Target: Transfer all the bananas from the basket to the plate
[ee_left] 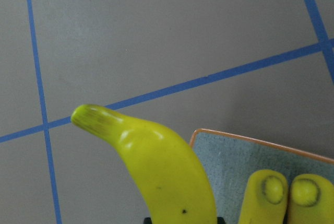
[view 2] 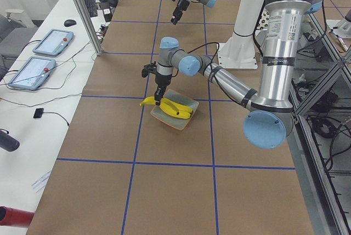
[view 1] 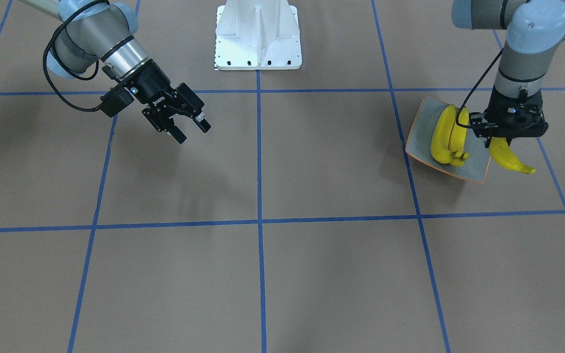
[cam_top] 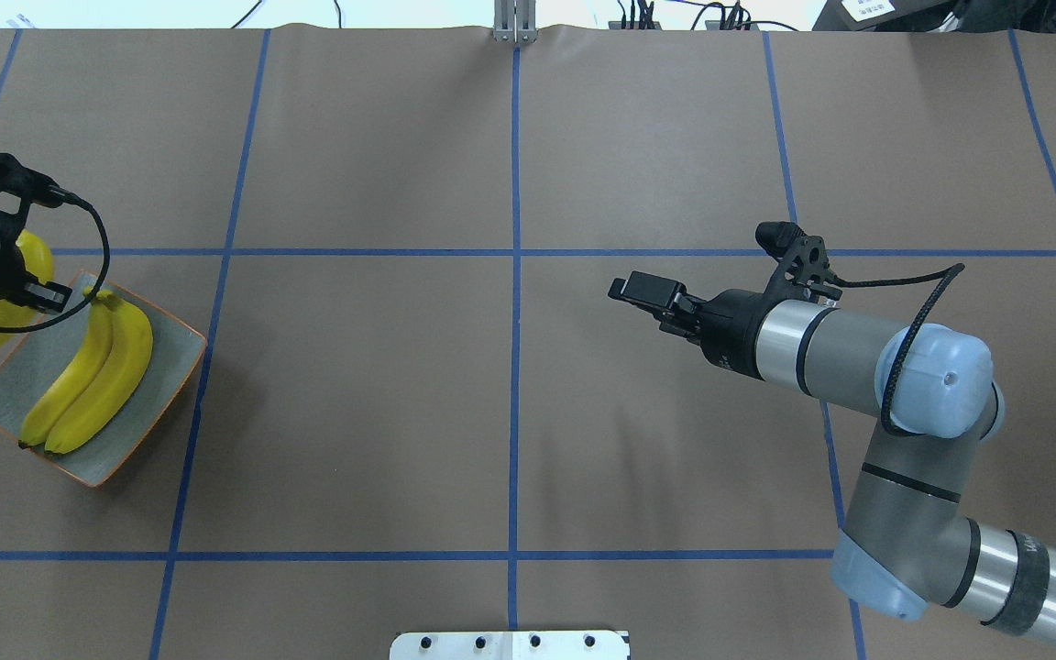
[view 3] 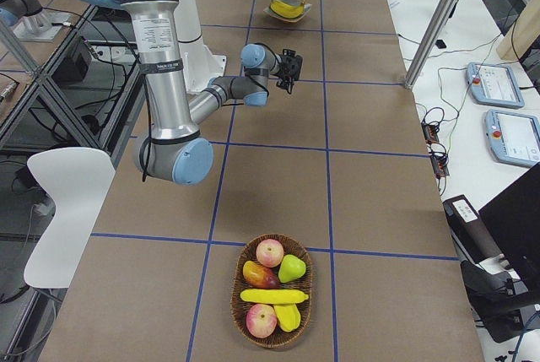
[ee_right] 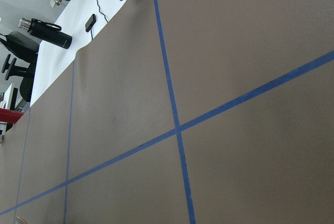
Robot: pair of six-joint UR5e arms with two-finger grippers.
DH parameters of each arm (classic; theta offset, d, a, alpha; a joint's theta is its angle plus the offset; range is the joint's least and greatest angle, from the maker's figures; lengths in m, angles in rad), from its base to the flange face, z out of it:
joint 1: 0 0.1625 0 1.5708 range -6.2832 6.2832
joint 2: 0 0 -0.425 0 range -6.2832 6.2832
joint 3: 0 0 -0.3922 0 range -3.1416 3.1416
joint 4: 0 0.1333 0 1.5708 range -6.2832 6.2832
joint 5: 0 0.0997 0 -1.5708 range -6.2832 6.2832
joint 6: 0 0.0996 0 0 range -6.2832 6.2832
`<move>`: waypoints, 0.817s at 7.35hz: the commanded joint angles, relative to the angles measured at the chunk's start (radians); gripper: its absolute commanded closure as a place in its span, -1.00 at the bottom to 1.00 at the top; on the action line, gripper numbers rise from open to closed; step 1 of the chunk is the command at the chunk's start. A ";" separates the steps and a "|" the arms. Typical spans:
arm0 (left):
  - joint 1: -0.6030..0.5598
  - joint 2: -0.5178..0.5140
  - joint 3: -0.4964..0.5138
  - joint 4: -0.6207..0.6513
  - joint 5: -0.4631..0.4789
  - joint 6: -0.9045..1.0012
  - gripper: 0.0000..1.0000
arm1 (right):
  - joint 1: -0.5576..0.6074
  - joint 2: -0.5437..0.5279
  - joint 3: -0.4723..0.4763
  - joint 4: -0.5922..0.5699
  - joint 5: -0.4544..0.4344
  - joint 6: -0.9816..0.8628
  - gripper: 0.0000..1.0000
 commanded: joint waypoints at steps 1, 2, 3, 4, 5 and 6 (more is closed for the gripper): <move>0.037 0.002 0.021 0.002 0.008 -0.002 1.00 | 0.000 0.002 -0.004 -0.001 -0.001 0.000 -1.00; 0.043 0.003 0.036 0.002 0.008 -0.002 1.00 | 0.000 0.002 -0.004 -0.001 -0.001 0.000 -1.00; 0.055 0.003 0.042 0.002 0.008 -0.003 1.00 | 0.000 0.003 -0.004 0.001 -0.001 0.000 -1.00; 0.060 0.003 0.042 0.014 0.008 -0.005 1.00 | 0.000 0.003 -0.004 -0.001 -0.006 0.000 -1.00; 0.066 0.003 0.042 0.015 0.008 -0.006 1.00 | 0.000 0.003 -0.004 -0.001 -0.006 0.000 -1.00; 0.071 0.005 0.049 0.015 0.008 -0.006 1.00 | 0.000 0.005 -0.004 -0.001 -0.006 0.000 -1.00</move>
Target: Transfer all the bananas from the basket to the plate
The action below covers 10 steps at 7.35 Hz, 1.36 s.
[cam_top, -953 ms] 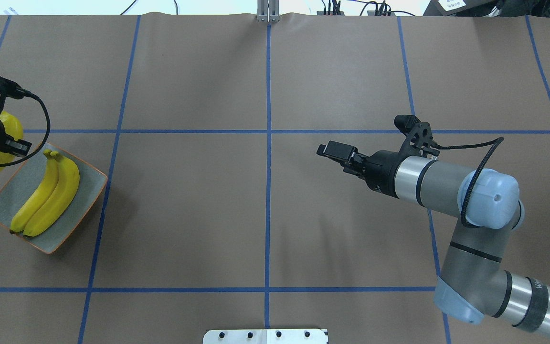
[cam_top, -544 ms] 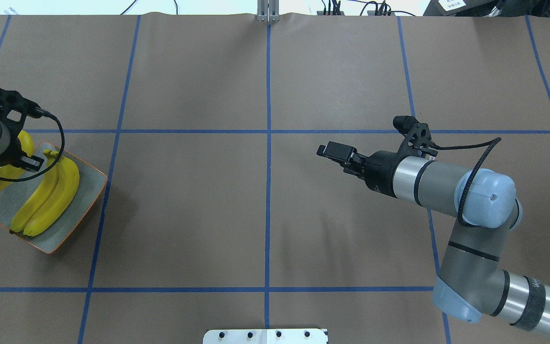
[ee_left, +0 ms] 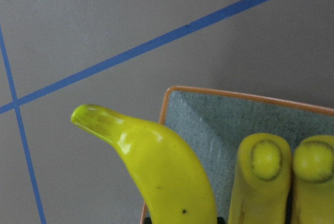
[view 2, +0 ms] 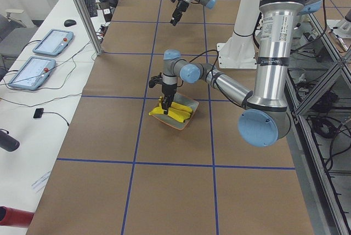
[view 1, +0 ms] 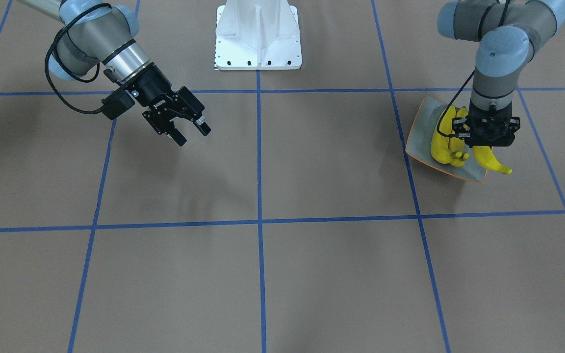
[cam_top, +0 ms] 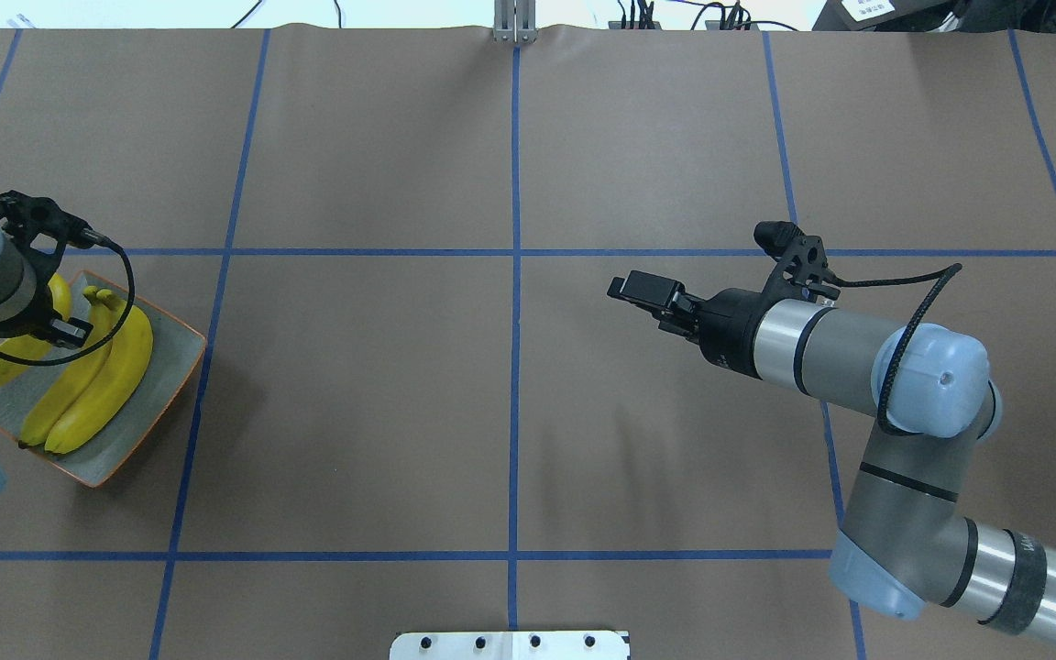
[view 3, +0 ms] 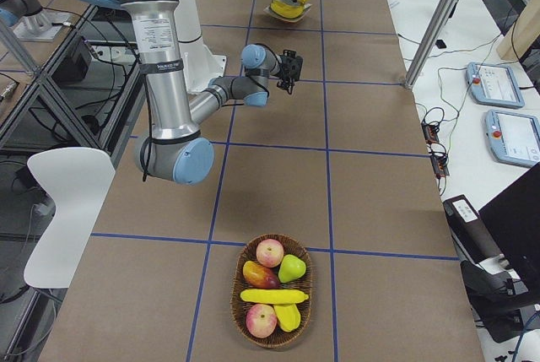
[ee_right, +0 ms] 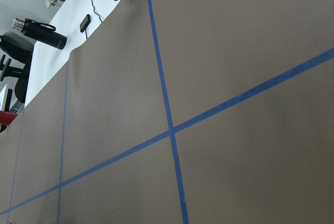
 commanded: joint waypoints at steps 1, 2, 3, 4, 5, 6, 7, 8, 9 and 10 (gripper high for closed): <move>0.007 0.000 0.014 0.002 0.000 0.001 0.42 | 0.000 0.001 0.000 0.000 -0.001 0.000 -1.00; 0.007 -0.003 0.026 0.000 0.002 0.004 -0.13 | 0.000 0.001 0.000 0.000 -0.001 0.000 -1.00; 0.007 -0.004 0.028 0.000 0.002 0.005 -0.58 | 0.000 0.001 0.000 0.000 -0.001 0.000 -1.00; 0.007 -0.005 0.028 0.000 0.002 0.005 -0.98 | 0.000 0.001 0.001 0.001 -0.001 0.000 -1.00; 0.007 -0.010 0.028 0.000 0.002 0.005 -0.99 | 0.000 0.001 0.002 0.000 -0.001 0.000 -1.00; 0.007 -0.026 0.018 0.000 -0.001 0.004 -0.99 | 0.001 0.001 0.006 0.000 -0.001 0.000 -1.00; 0.001 -0.051 -0.007 0.002 -0.009 0.002 -0.99 | 0.008 -0.003 0.009 0.001 -0.001 -0.002 -1.00; -0.015 -0.053 -0.051 0.002 -0.014 0.005 -0.99 | 0.026 -0.011 0.011 0.001 0.007 -0.003 -1.00; -0.029 -0.054 -0.108 0.002 -0.018 0.004 -0.99 | 0.044 -0.054 0.023 0.000 0.031 -0.026 -1.00; -0.030 -0.071 -0.140 0.000 -0.079 -0.011 -0.99 | 0.078 -0.109 0.050 0.000 0.077 -0.055 -1.00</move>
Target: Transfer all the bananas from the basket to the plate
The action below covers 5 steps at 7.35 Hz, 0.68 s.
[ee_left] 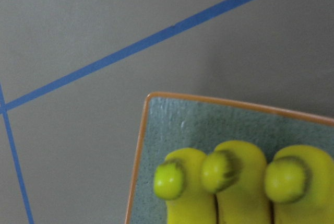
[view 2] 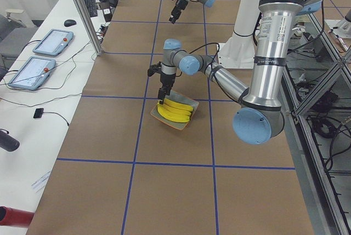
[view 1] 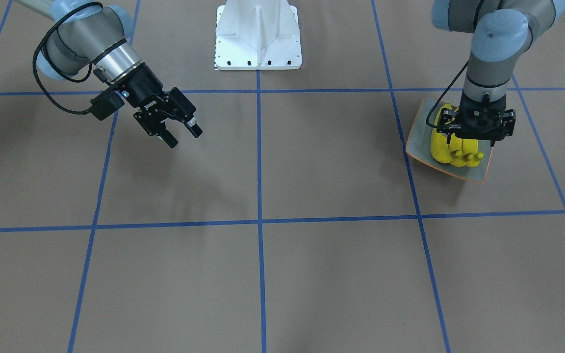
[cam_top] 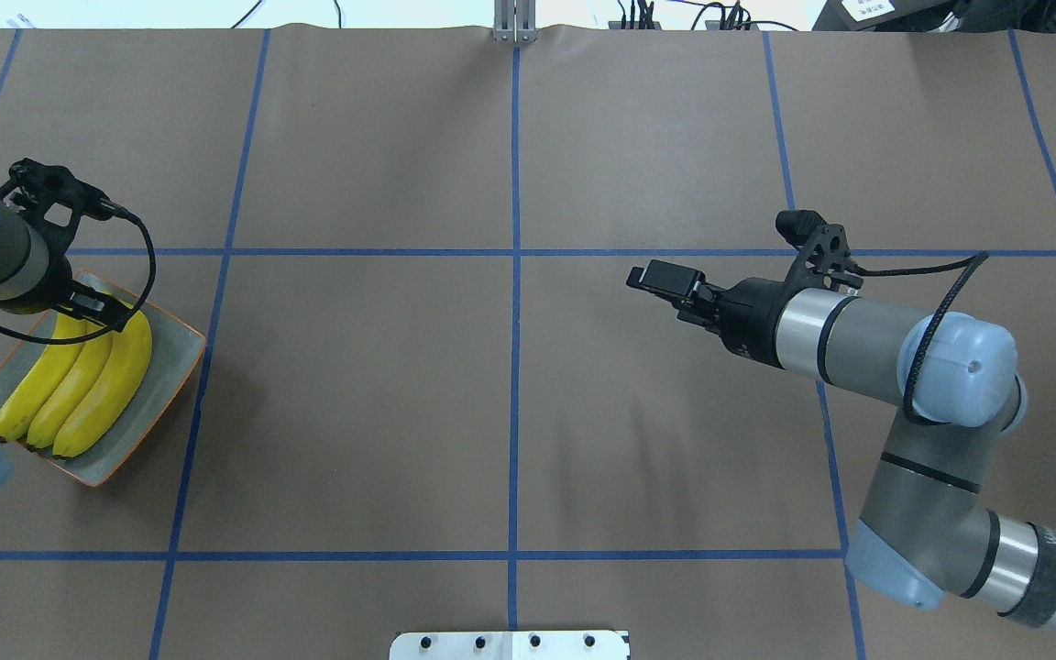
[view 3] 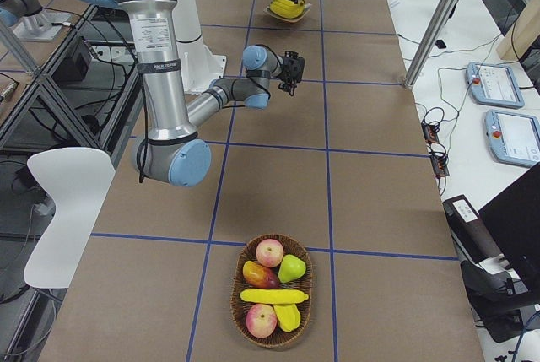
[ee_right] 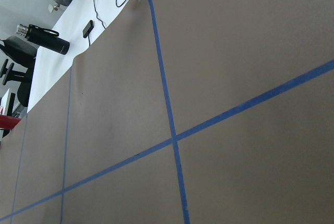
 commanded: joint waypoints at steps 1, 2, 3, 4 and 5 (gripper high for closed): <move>-0.008 -0.040 -0.056 -0.003 -0.115 -0.085 -0.99 | 0.061 -0.130 0.031 -0.001 0.061 -0.033 -1.00; -0.005 -0.048 -0.054 -0.004 -0.118 -0.117 -0.99 | 0.092 -0.184 0.028 -0.001 0.067 -0.074 -1.00; -0.003 -0.050 -0.053 -0.003 -0.120 -0.119 -0.99 | 0.127 -0.229 0.022 -0.001 0.079 -0.112 -1.00; -0.002 -0.050 -0.050 -0.004 -0.119 -0.119 -0.99 | 0.175 -0.307 0.019 -0.001 0.108 -0.181 -1.00; 0.000 -0.050 -0.048 -0.004 -0.119 -0.119 -0.99 | 0.262 -0.367 0.013 -0.001 0.158 -0.309 -1.00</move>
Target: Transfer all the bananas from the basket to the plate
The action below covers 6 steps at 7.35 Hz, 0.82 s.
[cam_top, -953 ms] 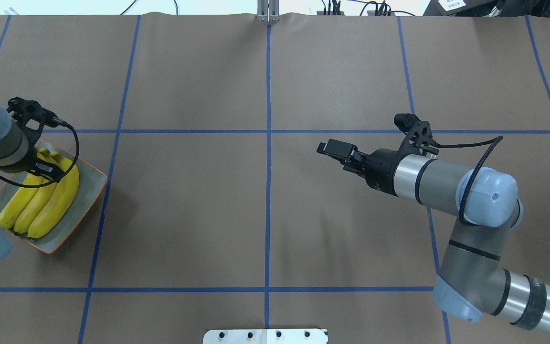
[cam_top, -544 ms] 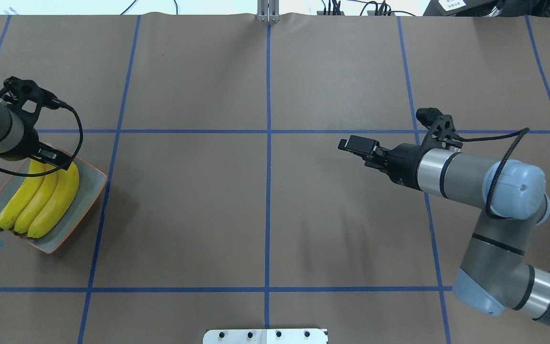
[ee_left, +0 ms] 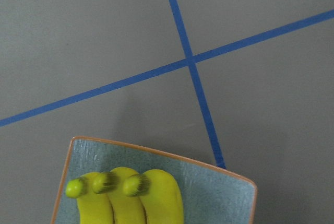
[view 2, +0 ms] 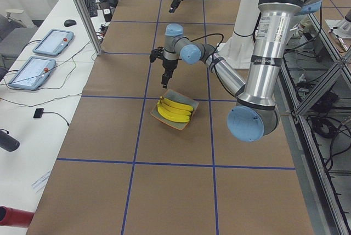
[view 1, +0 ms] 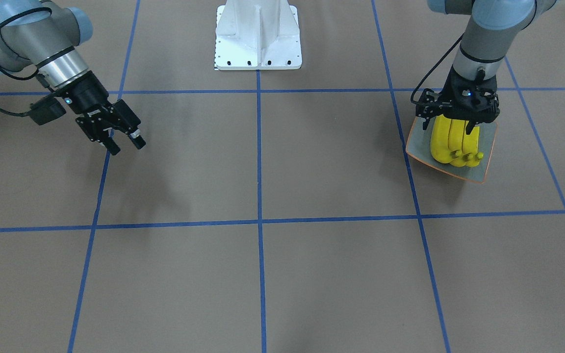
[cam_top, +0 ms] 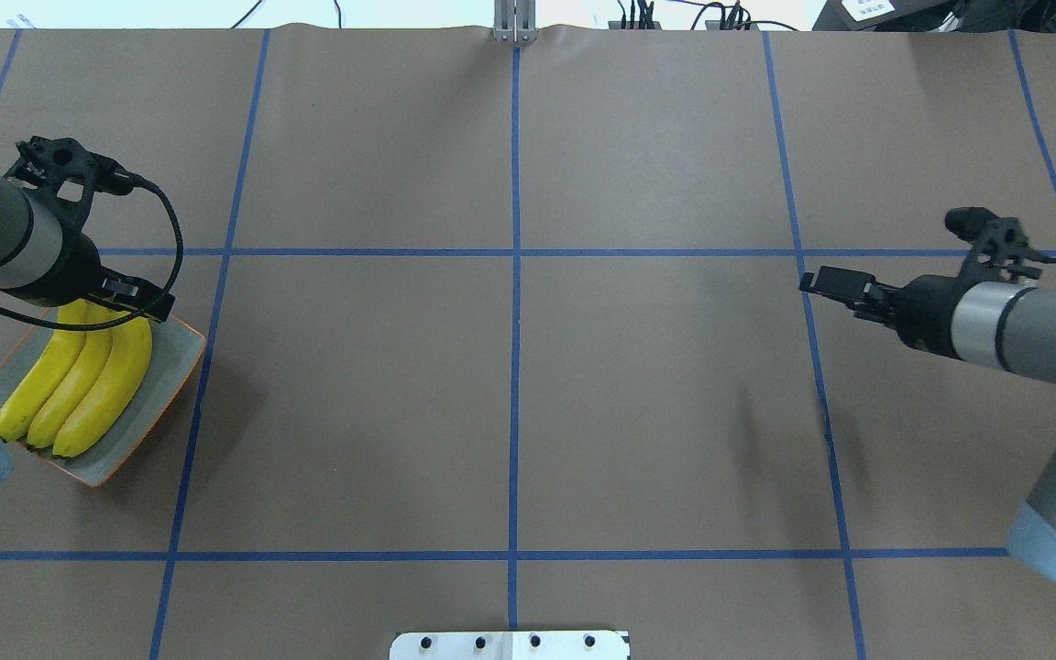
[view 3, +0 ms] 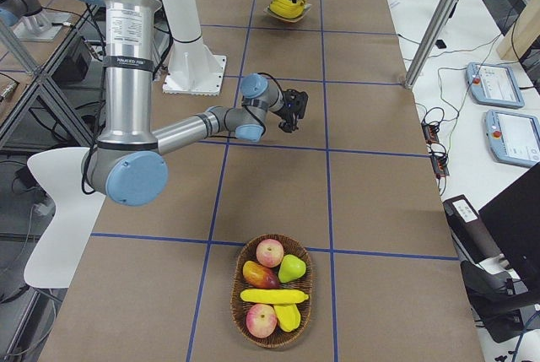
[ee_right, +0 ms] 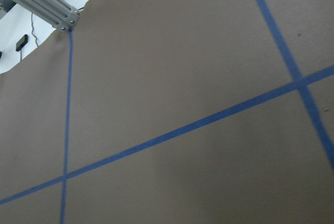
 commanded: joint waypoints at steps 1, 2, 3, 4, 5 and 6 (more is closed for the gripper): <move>0.004 -0.001 0.004 0.000 -0.003 -0.003 -0.99 | 0.198 -0.098 -0.048 0.000 0.147 -0.235 -1.00; 0.005 -0.001 0.005 -0.002 -0.003 -0.004 -0.99 | 0.312 -0.098 -0.109 0.000 0.245 -0.322 -1.00; 0.005 -0.001 0.008 -0.003 -0.003 -0.004 -0.99 | 0.408 -0.098 -0.172 0.000 0.330 -0.436 -1.00; 0.005 -0.003 0.017 -0.010 -0.003 -0.004 -0.99 | 0.504 -0.101 -0.234 -0.001 0.410 -0.552 -1.00; 0.005 -0.013 0.025 -0.010 -0.003 -0.004 -0.99 | 0.596 -0.115 -0.282 0.000 0.500 -0.641 -1.00; 0.005 -0.013 0.030 -0.010 -0.003 -0.004 -0.99 | 0.657 -0.156 -0.315 0.002 0.534 -0.749 -1.00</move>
